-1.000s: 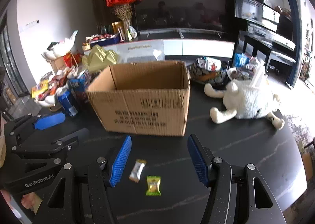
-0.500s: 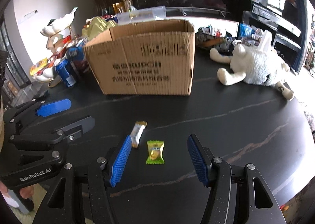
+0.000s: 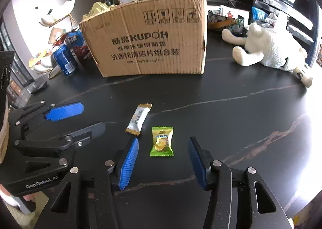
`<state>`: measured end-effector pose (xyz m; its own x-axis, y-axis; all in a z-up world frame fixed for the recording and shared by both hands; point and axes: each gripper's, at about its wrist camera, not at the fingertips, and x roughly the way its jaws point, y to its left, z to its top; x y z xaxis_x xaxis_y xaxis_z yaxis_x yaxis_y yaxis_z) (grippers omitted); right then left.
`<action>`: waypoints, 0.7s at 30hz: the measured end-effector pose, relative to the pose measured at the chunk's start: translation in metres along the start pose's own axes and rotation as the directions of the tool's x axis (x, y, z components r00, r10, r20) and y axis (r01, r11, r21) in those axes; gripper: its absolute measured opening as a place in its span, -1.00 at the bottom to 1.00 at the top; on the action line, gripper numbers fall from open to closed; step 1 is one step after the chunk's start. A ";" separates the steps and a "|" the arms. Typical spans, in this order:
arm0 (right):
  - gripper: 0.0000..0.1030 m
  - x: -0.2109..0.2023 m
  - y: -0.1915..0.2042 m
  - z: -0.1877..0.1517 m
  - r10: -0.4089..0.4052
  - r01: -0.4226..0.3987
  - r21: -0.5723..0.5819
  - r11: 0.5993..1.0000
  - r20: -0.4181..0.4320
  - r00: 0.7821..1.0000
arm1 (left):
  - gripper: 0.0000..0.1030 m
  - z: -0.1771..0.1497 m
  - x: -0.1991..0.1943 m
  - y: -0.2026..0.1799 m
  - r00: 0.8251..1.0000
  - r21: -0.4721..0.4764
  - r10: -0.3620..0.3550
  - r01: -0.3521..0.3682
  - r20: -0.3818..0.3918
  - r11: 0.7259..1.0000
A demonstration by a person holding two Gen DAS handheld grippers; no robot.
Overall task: Organize snacks
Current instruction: 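Grasp the green candy with the right tool while the left tool grasps the gold-and-white candy bar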
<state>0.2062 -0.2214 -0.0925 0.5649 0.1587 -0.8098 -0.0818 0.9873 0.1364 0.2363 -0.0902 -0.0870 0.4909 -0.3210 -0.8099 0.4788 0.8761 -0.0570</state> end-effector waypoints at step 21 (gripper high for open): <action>-0.41 0.037 -0.013 -0.003 0.067 -0.066 0.033 0.997 -0.028 0.997 | -0.18 0.012 0.043 0.000 0.997 -0.025 -0.051 0.050 -0.052 0.998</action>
<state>0.2259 -0.2281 -0.1260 0.5346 0.2248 -0.8147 -0.0915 0.9737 0.2086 0.2660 -0.1078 -0.1148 0.4270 -0.3460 -0.8354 0.4841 0.8678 -0.1120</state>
